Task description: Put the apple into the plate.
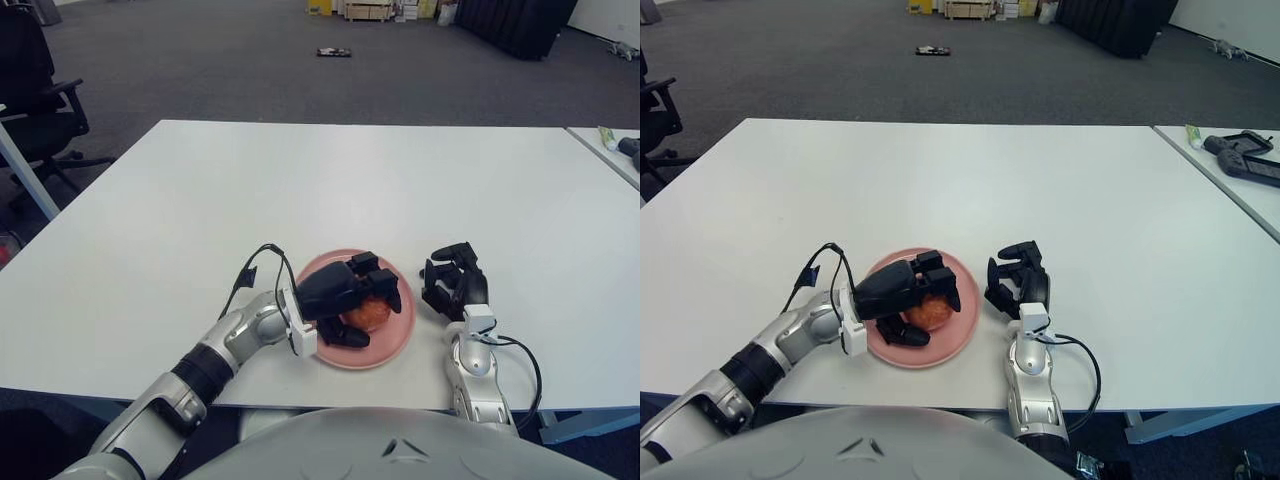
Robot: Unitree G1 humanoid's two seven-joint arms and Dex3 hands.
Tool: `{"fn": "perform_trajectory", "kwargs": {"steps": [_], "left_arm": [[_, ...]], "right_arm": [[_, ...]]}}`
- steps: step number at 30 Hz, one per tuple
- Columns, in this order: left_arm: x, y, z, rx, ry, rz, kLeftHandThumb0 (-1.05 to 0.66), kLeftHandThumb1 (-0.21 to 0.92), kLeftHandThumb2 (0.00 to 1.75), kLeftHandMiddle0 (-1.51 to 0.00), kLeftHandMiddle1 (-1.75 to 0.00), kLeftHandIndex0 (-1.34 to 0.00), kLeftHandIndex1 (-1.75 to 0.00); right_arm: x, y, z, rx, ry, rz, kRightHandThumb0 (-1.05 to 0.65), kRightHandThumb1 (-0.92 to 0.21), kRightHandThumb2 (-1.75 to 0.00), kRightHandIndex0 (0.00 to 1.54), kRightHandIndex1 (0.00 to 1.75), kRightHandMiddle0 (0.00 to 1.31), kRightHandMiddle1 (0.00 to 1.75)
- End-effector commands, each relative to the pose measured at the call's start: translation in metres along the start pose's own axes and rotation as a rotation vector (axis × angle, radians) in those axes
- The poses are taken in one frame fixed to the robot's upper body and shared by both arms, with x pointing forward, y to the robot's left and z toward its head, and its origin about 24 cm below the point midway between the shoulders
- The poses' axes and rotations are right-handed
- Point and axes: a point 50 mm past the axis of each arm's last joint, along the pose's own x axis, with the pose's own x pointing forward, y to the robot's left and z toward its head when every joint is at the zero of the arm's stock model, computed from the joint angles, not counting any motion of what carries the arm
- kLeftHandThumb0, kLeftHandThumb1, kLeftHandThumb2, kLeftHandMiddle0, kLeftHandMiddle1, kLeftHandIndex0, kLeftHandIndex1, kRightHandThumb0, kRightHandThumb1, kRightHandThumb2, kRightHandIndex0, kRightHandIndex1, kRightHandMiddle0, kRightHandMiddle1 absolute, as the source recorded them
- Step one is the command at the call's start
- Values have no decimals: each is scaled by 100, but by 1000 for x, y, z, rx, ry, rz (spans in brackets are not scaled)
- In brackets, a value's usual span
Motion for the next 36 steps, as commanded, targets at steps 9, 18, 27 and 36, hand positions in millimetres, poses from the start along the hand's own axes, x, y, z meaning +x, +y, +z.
{"fn": "perform_trajectory", "kwargs": {"steps": [9, 18, 27, 36], "left_arm": [[-10, -9, -1, -52, 51, -76, -90, 92, 97, -6, -78, 0, -101], [-13, -5, -2, -103, 60, -80, -97, 92, 108, 0, -62, 0, -76], [-14, 0, -3, -142, 55, -51, -99, 92, 111, 0, -51, 0, -57], [-15, 5, -7, -110, 75, 2, -100, 92, 110, 0, -46, 0, -37]], "right_arm": [[-3, 0, -7, 29, 82, -28, -39, -63, -92, 59, 130, 37, 175], [-3, -1, -8, -5, 98, -31, -39, -66, -89, 54, 129, 35, 175], [-3, -1, -8, -37, 102, -13, -38, -70, -83, 52, 130, 33, 175], [-3, -1, -8, -14, 99, 20, -38, -70, -83, 53, 132, 32, 175]]}}
